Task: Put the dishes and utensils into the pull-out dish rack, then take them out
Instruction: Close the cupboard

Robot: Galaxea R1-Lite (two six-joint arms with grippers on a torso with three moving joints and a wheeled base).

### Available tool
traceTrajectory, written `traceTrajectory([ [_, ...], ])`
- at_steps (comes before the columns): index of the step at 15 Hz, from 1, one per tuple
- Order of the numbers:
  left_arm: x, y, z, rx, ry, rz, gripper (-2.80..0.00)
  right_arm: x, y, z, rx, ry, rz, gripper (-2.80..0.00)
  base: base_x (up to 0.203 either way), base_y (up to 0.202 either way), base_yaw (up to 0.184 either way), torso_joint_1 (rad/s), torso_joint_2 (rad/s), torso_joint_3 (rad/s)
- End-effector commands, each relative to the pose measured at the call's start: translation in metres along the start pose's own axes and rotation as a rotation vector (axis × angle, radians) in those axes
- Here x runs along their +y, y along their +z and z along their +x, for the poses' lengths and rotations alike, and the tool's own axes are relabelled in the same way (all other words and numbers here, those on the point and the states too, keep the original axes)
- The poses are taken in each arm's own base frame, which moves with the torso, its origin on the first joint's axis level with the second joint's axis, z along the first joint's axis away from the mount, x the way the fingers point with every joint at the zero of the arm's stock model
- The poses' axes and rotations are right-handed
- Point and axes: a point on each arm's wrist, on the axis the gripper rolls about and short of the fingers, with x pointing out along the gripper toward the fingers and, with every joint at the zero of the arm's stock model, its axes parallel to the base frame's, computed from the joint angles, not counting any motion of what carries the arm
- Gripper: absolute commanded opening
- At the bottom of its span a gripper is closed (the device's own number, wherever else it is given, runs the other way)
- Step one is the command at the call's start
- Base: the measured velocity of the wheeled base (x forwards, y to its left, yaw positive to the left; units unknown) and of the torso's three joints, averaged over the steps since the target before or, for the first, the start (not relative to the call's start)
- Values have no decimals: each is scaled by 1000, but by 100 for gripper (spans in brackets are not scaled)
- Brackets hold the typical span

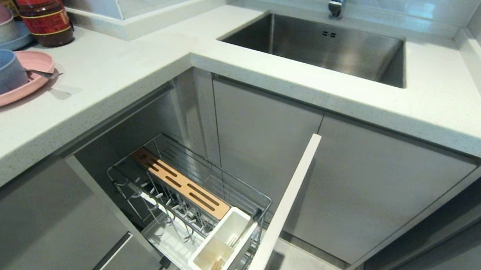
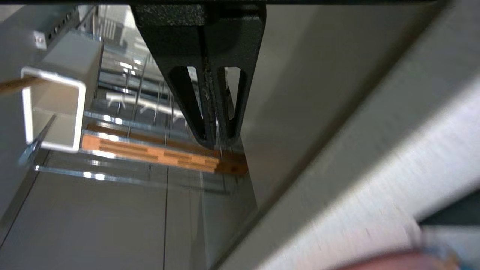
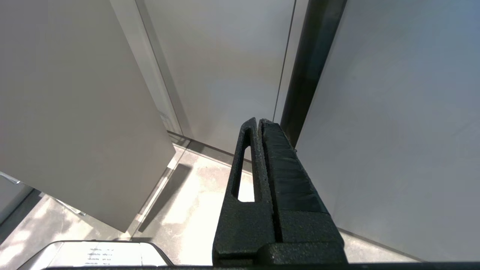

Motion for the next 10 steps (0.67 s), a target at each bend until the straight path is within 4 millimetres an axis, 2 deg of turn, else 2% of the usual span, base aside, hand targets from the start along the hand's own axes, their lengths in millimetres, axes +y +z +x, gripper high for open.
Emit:
traceTrajectory([
  [1,-4,-21,2,58,-6,-15,-280,0,0,0,0,0,0,-280,0,0,0,0,0,0],
  [6,-7,-32,-1,182,-54,-73,-280,0,0,0,0,0,0,-280,0,0,0,0,0,0],
  [10,-7,-31,-1,190,-61,-95,-280,0,0,0,0,0,0,-280,0,0,0,0,0,0],
])
